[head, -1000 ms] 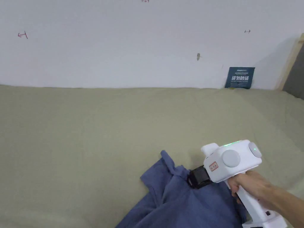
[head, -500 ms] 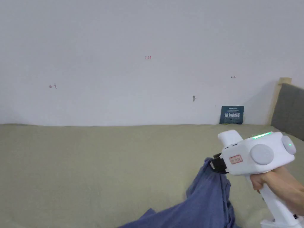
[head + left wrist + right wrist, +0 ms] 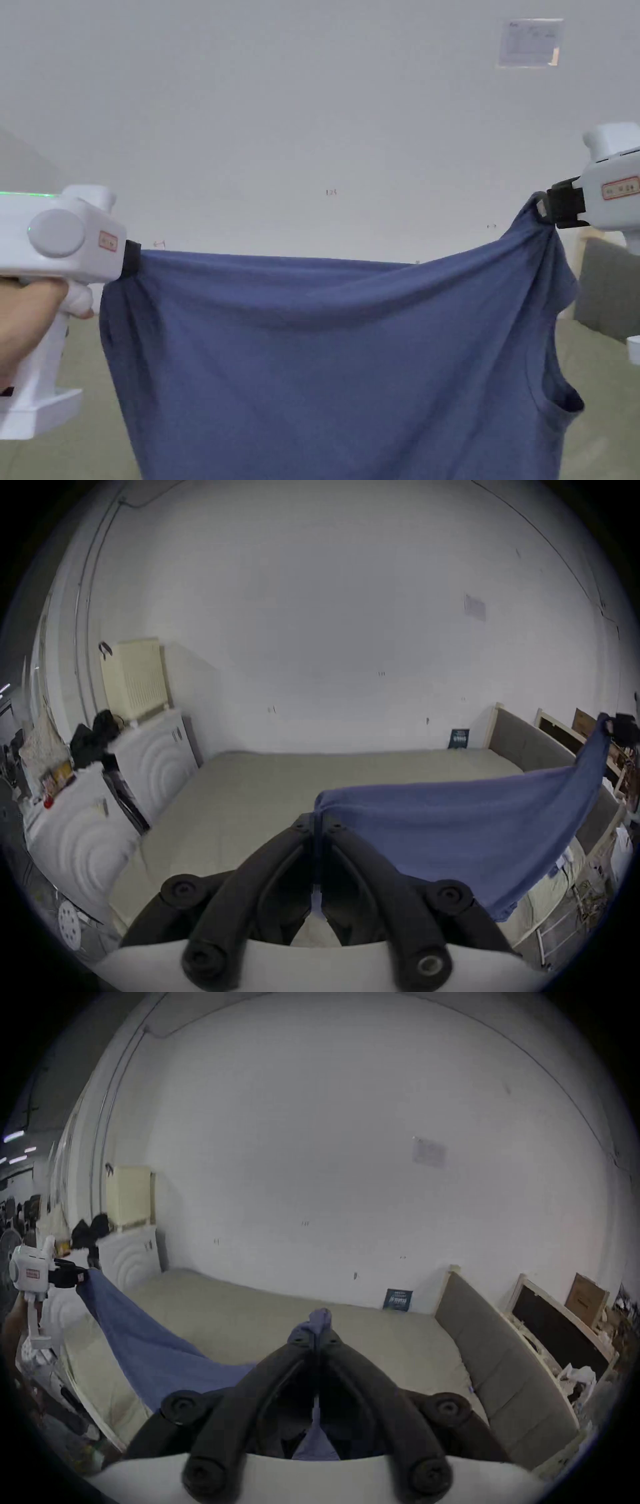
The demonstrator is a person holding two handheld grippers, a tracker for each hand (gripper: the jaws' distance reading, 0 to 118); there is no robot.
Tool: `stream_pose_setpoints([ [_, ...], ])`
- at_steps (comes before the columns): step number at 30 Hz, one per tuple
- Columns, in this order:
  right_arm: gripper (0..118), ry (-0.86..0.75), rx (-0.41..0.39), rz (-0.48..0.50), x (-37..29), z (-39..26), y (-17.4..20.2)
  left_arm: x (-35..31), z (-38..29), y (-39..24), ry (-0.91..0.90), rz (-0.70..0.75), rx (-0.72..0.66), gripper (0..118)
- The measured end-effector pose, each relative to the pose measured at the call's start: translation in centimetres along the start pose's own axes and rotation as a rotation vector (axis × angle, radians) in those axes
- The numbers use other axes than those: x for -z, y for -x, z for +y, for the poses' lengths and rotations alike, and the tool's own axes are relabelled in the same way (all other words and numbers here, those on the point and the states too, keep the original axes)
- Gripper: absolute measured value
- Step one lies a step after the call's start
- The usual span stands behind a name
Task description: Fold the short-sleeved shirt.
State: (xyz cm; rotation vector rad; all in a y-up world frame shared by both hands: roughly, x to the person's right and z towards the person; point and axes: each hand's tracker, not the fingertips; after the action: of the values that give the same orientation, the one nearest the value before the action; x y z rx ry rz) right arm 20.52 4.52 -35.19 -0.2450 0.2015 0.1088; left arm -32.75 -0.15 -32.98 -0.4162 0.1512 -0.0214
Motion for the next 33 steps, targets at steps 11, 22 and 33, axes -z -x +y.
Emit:
stream_pose_setpoints([
  [11, 3, -0.055, 0.056, -0.030, 1.6, 3.1, 0.4, -0.1, 4.9, 0.7, -0.017, 0.063, -0.031, 1],
  [22, 3, -0.063, 0.077, -0.089, 8.9, 6.5, -1.4, 5.4, 9.2, -0.7, -0.045, 0.100, -0.030, 1],
  [33, 3, -0.071, -0.004, -0.149, 18.2, 12.4, -2.7, 13.5, 16.0, -2.8, -0.086, 0.153, -0.014, 1],
])
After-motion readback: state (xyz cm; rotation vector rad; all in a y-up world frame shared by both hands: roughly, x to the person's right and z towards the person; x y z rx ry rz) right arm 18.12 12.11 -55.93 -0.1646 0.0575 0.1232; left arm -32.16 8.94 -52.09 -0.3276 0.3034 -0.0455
